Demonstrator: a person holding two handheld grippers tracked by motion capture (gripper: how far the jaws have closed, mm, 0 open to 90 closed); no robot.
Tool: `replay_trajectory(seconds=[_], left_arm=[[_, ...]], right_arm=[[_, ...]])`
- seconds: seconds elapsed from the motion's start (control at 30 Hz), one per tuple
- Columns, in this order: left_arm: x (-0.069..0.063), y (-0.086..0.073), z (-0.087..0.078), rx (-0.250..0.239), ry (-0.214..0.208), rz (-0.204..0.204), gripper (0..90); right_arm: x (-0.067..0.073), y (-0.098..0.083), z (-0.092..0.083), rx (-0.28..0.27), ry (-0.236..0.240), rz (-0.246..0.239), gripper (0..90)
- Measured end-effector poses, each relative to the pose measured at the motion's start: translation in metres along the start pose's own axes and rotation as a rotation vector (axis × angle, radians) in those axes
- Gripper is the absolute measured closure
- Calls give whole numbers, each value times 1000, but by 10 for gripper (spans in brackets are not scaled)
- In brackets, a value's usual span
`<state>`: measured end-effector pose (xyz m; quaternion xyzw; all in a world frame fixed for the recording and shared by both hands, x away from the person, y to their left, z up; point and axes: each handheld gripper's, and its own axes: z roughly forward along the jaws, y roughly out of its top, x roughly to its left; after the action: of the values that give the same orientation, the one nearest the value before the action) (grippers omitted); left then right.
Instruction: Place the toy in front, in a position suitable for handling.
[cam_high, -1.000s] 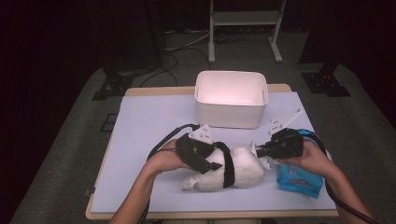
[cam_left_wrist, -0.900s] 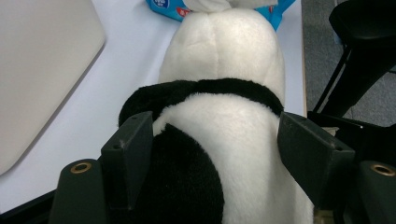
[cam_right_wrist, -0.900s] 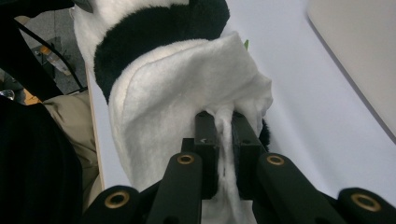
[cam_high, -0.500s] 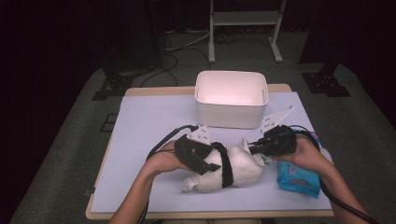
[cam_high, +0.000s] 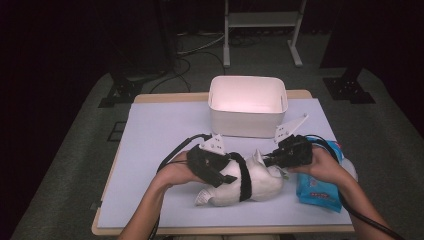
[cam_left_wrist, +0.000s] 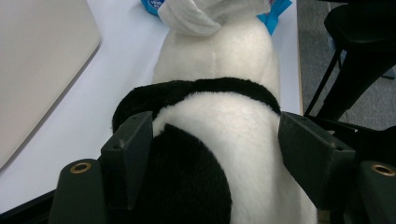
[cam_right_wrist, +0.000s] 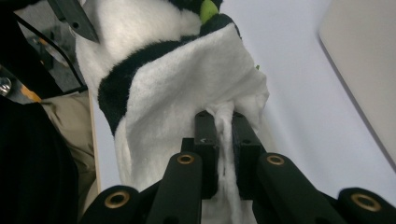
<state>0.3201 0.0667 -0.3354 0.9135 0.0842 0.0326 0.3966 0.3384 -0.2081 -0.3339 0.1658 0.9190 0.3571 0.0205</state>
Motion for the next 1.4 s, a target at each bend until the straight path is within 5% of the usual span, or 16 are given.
replay_trajectory(seconds=[0.3,0.63,1.4], left_arm=[[-1,-9,-12,-46,17,-29,260],[-3,-19,-25,-38,57,-39,232],[9,-25,-15,-31,57,-90,222]], right_arm=[[-5,-7,-1,-14,12,25,833],[-7,-8,-2,6,-10,28,832],[-4,-18,-8,23,-21,48,837]])
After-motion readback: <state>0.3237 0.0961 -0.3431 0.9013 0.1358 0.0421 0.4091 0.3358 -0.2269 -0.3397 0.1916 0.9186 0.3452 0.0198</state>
